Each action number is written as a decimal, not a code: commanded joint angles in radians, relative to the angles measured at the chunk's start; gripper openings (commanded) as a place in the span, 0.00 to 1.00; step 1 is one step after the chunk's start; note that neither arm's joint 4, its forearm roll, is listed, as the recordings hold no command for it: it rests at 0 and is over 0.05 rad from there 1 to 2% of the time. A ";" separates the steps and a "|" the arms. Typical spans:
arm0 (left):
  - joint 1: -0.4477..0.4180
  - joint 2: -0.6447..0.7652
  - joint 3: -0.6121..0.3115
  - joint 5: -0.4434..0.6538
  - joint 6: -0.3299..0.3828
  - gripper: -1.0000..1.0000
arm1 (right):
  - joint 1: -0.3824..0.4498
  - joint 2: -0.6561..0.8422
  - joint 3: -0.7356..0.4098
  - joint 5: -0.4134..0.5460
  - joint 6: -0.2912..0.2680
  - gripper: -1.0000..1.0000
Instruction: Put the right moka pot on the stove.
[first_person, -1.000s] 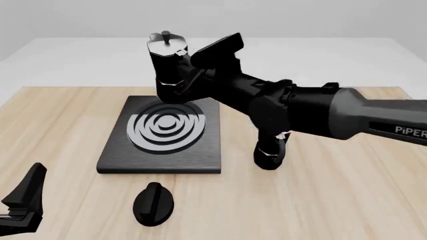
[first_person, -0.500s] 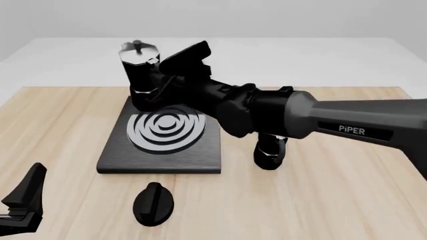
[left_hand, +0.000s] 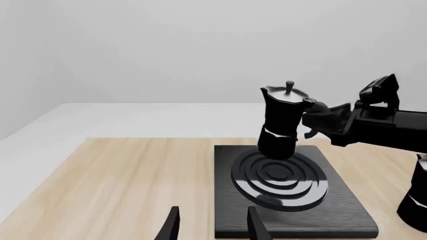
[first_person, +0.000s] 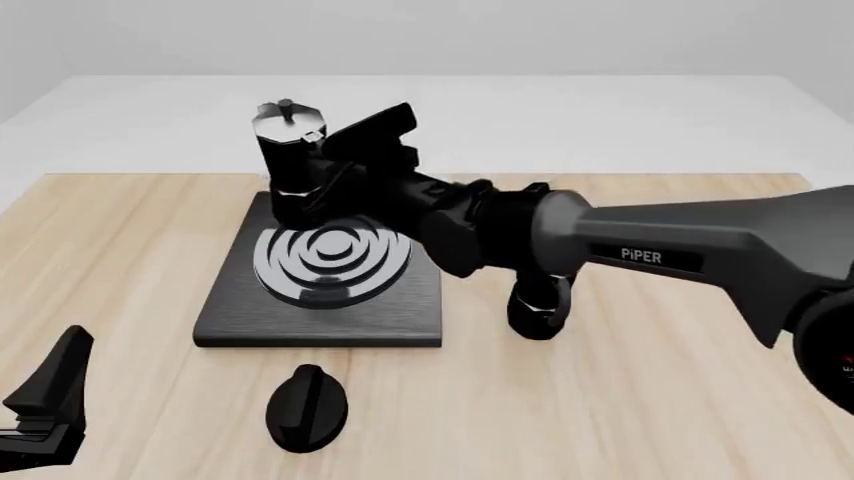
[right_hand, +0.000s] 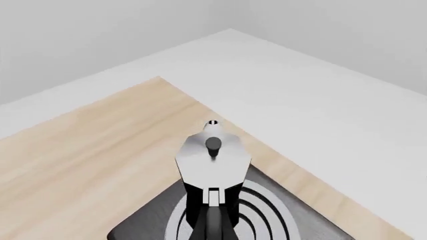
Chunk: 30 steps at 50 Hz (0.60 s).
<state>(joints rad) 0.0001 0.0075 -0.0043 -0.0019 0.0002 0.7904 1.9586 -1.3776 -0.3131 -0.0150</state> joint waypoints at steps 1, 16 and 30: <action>0.000 0.000 0.000 0.000 0.000 1.00 | -0.025 0.013 -0.039 -0.022 -0.002 0.00; 0.000 0.000 0.000 0.000 0.000 1.00 | -0.045 0.048 -0.059 -0.024 -0.030 0.00; 0.000 0.000 0.000 0.000 0.000 1.00 | -0.069 0.099 -0.086 -0.022 -0.034 0.00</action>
<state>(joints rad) 0.0001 0.0075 -0.0043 -0.0019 0.0002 0.7341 2.0537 -1.4224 -0.3281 -0.0467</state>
